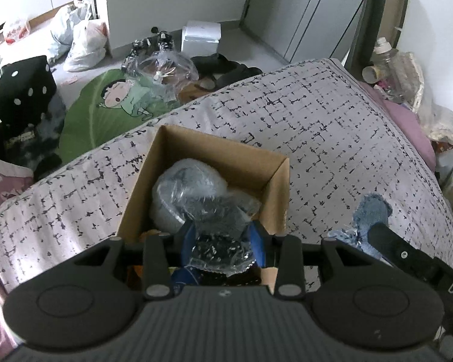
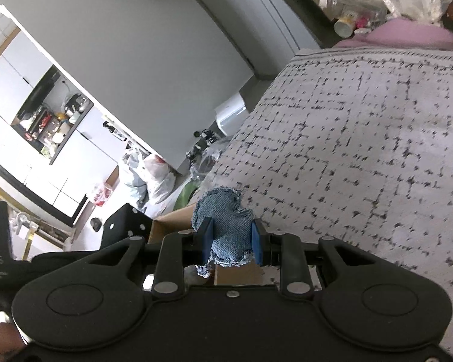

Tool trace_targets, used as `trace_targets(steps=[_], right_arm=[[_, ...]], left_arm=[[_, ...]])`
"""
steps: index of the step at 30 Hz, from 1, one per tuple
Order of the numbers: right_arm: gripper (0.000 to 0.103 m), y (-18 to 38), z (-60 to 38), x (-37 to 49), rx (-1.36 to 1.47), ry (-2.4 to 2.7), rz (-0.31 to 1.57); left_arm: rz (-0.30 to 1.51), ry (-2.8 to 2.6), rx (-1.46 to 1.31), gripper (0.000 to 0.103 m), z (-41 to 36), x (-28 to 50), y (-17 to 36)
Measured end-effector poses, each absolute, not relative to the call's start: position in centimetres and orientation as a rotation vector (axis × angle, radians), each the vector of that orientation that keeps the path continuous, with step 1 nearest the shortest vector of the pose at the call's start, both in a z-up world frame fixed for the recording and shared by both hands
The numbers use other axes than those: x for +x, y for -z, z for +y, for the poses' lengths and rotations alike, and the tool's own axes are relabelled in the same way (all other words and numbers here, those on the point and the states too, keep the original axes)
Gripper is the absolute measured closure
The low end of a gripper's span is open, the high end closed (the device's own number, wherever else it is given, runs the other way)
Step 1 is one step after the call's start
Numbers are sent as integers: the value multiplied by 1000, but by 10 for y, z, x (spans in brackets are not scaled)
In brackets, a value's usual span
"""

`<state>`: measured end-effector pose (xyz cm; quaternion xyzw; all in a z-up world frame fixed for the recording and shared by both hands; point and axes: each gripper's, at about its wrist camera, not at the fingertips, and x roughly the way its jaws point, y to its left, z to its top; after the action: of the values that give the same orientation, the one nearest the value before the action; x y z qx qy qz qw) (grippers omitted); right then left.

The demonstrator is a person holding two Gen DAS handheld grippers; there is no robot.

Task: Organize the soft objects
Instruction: 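Carry both items over the box and release them inside with both tools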

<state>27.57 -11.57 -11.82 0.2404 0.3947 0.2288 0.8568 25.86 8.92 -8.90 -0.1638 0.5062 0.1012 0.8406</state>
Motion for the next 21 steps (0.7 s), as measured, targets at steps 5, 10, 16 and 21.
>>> trace_targets(steps=[5,10,16,21], right_arm=[[77,120,-105,275,511,-514,822],[77,122,-94,277,509,-538,806],[76,128,-78,280,488,-549,811],[68,126,-65,280,454,-557,811]], left_arm=[[1096,-171,-341,61,95,259,96],[1087,-193,-360,61,112,257,98],[1091,-199,-385,60,131,257,103],[1094,-195,-389,60,137,256,103]])
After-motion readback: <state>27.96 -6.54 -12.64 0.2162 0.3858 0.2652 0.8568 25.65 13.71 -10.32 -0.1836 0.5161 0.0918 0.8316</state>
